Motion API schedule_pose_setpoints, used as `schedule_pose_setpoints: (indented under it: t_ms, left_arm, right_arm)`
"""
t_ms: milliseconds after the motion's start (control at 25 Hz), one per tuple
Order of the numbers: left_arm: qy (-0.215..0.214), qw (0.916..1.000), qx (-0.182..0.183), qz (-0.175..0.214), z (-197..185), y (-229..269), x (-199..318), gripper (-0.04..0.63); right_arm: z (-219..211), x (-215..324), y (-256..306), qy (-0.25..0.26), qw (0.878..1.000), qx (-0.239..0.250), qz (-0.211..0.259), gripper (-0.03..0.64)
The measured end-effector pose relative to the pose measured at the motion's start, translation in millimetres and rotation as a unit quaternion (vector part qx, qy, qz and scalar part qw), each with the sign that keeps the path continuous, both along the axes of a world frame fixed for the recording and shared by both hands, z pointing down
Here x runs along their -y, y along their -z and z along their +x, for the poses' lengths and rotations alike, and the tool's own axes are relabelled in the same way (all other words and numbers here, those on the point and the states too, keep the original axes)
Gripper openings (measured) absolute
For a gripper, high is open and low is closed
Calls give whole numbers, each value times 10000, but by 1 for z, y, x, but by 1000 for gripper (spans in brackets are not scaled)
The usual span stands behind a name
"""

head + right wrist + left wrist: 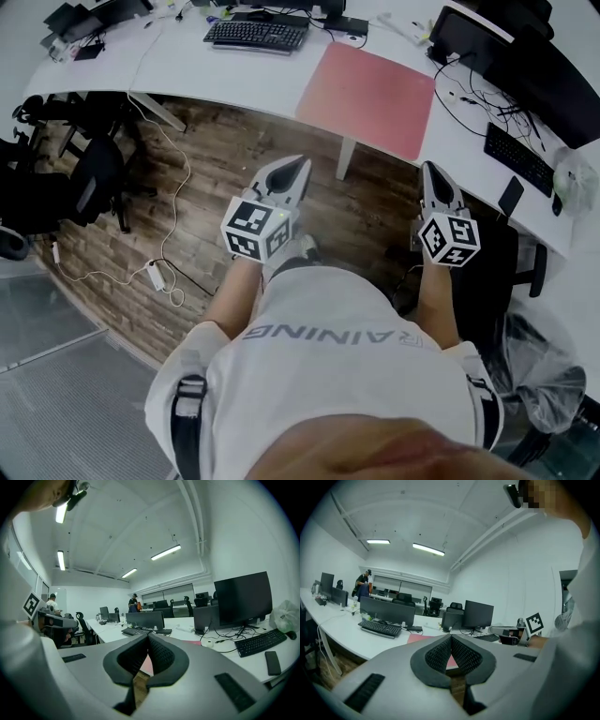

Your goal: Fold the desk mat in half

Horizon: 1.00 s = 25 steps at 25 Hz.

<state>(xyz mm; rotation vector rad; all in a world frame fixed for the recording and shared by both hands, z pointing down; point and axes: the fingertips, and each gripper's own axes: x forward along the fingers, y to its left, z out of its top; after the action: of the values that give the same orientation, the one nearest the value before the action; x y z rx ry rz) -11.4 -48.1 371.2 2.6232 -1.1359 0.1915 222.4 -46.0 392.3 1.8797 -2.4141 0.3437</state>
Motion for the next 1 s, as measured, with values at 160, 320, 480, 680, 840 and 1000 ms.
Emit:
schedule_pose_setpoints:
  t_ms: [160, 320, 480, 680, 840, 1000]
  left_arm:
    - [-64, 10000, -3, -56, -24, -6, 42, 28]
    - [-90, 9999, -103, -98, -38, -12, 78, 28]
    - [-70, 9994, -258, -224, -45, -21, 98, 28]
    - [-37, 9990, -311, -314, -46, -29, 121, 28]
    - [81, 9991, -284, -294, -47, -32, 142, 28]
    - [125, 9992, -251, -282, -34, -30, 170, 28]
  right_arm:
    - [-29, 38, -1, 20, 10000, -91, -5, 23]
    - [-45, 66, -5, 44, 9995, -278, -129, 24]
    - [-47, 86, -4, 26, 9988, -426, -235, 23]
    - [-46, 117, -6, 64, 9985, -477, -254, 23]
    - [-47, 144, -14, 195, 9983, -468, -281, 24]
    - [-35, 174, -16, 258, 9983, -448, -260, 24]
